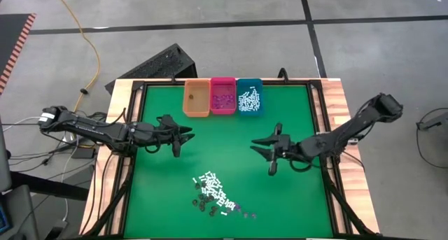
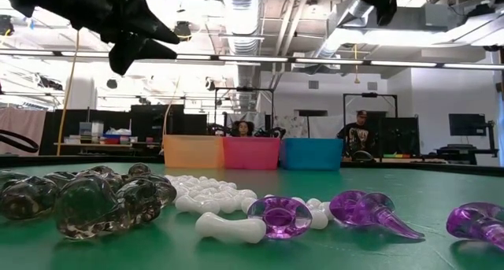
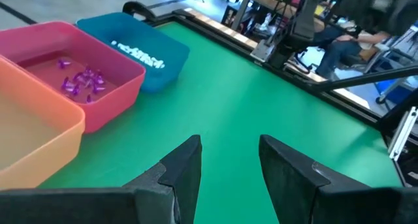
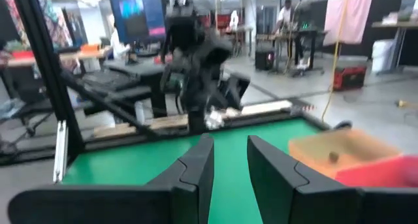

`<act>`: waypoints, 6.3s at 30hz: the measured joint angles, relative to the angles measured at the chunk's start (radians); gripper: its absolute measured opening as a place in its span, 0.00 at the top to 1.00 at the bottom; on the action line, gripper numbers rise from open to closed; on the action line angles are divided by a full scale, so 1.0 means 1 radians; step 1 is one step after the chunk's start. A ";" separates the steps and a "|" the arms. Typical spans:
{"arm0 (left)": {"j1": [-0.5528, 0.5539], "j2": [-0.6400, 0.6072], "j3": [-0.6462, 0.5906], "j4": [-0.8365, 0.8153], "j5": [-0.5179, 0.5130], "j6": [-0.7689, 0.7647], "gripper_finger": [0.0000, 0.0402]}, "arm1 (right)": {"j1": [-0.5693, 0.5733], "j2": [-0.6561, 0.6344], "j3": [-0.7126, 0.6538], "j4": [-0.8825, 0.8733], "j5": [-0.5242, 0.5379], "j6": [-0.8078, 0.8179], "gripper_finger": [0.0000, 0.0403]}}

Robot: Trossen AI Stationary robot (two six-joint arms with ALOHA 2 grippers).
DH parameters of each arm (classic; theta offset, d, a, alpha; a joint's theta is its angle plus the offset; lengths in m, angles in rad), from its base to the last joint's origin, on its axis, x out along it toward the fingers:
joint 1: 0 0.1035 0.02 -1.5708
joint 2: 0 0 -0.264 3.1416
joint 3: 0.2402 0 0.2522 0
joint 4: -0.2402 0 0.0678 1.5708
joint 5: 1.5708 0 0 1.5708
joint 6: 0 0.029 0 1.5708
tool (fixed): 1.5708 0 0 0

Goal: Sort Halloween decoration
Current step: Put the violet witch hat toy into the red bin

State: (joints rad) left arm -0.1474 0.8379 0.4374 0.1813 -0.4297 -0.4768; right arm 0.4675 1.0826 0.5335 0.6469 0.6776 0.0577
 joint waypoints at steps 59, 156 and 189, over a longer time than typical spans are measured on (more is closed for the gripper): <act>0.033 -0.255 0.097 -0.126 -0.067 0.208 0.64 | 0.157 -0.244 0.001 -0.118 0.212 -0.135 0.70; 0.033 -0.216 0.096 -0.412 -0.109 0.046 0.64 | 0.144 0.803 0.616 -0.989 -0.511 0.425 0.96; 0.033 -0.216 0.096 -0.445 -0.080 0.044 0.64 | 0.186 0.806 0.735 -1.036 -0.500 0.306 0.46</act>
State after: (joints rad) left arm -0.1143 0.6220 0.5339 -0.2635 -0.5102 -0.4323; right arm 0.6534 1.8889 1.2685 -0.3894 0.1771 0.3635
